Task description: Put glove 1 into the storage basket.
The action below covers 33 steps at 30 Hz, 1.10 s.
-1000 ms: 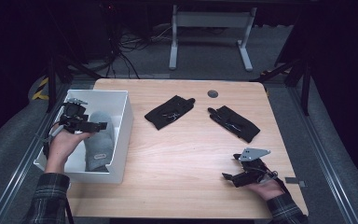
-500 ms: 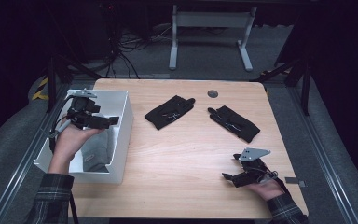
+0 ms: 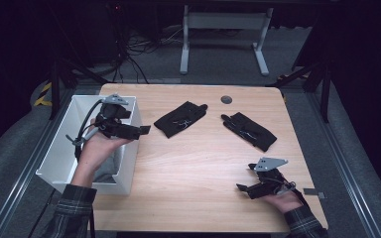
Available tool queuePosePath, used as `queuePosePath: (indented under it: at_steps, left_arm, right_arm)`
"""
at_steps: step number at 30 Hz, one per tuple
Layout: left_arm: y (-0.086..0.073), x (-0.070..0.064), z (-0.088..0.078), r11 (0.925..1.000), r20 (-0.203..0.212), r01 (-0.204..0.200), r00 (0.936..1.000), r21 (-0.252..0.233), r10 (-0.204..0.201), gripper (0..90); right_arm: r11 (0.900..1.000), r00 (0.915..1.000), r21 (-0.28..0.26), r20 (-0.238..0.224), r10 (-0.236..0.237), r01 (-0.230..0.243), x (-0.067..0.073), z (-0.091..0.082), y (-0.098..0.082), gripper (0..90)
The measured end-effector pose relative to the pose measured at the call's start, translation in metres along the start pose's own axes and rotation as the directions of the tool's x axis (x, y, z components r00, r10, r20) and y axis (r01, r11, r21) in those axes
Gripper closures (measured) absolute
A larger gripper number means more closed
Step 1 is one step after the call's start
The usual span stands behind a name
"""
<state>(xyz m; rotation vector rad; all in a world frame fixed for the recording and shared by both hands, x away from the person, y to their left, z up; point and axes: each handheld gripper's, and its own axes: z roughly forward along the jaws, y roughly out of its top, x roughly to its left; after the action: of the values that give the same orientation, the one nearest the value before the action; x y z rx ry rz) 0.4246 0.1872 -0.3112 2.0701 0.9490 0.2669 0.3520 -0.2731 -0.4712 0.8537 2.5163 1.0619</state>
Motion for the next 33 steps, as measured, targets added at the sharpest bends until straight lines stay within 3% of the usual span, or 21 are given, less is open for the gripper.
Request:
queuePosePath:
  at_steps: [16,22,26,28,33]
  left_arm:
    - [-0.011,-0.060,0.051,0.9959,0.068,-0.088,0.9940,0.023,0.086,7.9]
    - [-0.028,-0.077,0.070,0.9915,0.098,-0.122,0.9883,0.046,0.117,7.9]
    - [-0.039,-0.092,0.080,0.9809,0.103,-0.178,0.9802,0.080,0.169,7.6]
    - [-0.046,-0.098,0.084,0.9815,0.120,-0.180,0.9779,0.066,0.171,7.8]
    - [-0.063,-0.107,0.097,0.9793,0.132,-0.185,0.9760,0.083,0.173,8.3]
  right_arm:
    - [1.000,1.0000,0.000,0.001,0.000,0.000,0.000,-0.001,-0.001,10.1]
    - [1.000,1.0000,0.001,0.001,0.002,-0.002,0.001,-0.001,-0.001,10.1]
    - [1.000,1.0000,0.001,0.001,0.002,-0.002,0.001,-0.001,-0.001,10.1]
    - [1.000,1.0000,0.001,0.001,0.002,-0.002,0.001,-0.001,-0.001,10.1]
    - [1.000,1.0000,0.001,0.002,0.002,-0.002,0.001,-0.001,-0.001,10.1]
